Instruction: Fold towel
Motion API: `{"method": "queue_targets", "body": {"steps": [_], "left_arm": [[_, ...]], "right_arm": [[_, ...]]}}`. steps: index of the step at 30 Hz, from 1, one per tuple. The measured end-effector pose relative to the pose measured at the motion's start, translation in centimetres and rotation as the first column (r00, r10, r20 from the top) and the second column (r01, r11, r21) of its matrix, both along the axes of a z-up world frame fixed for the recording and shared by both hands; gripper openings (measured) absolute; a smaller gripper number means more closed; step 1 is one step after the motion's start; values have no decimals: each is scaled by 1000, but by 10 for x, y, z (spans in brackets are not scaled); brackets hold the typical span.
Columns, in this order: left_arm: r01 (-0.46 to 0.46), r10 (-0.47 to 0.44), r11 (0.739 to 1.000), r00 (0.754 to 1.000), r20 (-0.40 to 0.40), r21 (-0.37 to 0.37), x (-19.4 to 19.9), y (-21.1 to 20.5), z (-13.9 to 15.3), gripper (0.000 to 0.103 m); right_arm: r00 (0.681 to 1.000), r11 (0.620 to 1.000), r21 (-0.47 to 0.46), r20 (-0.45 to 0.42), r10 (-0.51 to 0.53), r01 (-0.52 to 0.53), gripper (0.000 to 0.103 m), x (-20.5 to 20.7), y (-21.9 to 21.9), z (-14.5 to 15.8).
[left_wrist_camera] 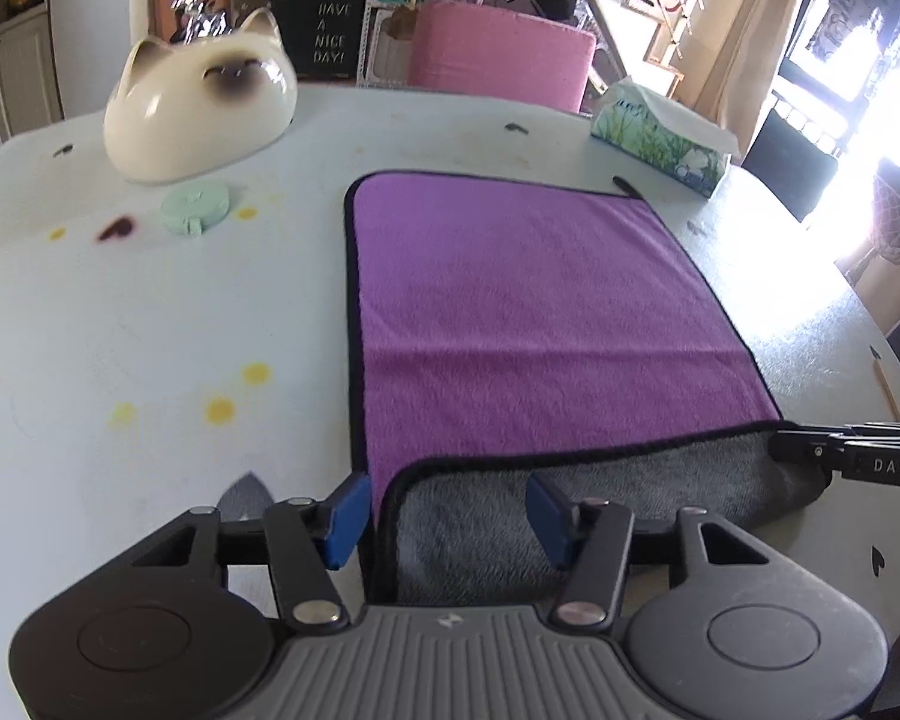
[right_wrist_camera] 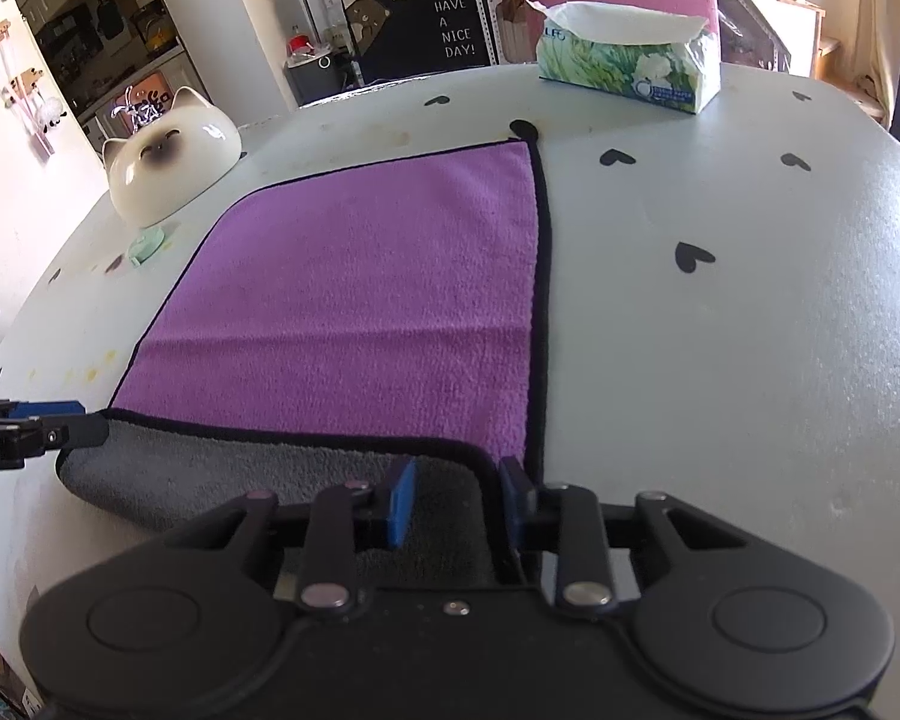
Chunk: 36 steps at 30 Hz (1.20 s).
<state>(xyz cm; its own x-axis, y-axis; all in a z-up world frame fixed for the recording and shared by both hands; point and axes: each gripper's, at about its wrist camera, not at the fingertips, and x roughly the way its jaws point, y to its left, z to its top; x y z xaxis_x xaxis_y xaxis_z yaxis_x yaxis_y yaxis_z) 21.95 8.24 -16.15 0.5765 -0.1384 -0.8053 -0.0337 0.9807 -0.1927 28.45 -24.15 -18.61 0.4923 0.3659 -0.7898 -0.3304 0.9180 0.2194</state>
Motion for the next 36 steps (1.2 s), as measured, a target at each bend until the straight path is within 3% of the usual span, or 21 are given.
{"method": "queue_targets", "body": {"steps": [9, 14, 19, 32, 36], "left_arm": [[-8, 6, 998, 999, -34, -70, -4, 6, -8, 47], [-40, 37, 996, 999, -37, -84, -5, 11, -10, 31], [-59, 54, 995, 997, -53, -82, -7, 12, -12, 8], [-48, 45, 998, 997, -65, -38, -9, 6, -10, 4], [-55, 52, 998, 997, -62, -35, -12, 7, -8, 4]], "right_arm": [[1000, 1000, -7, -12, 20, -20, 23, -4, 0, 0], [1000, 1000, -3, -16, 19, -19, 20, -6, -2, 0], [1000, 1000, 1, -18, 24, -24, 13, -9, -3, 2], [999, 1000, 12, -33, 11, -11, 13, -13, -12, 2], [1000, 1000, 18, -9, -2, 2, 4, -10, -9, 5]]}}
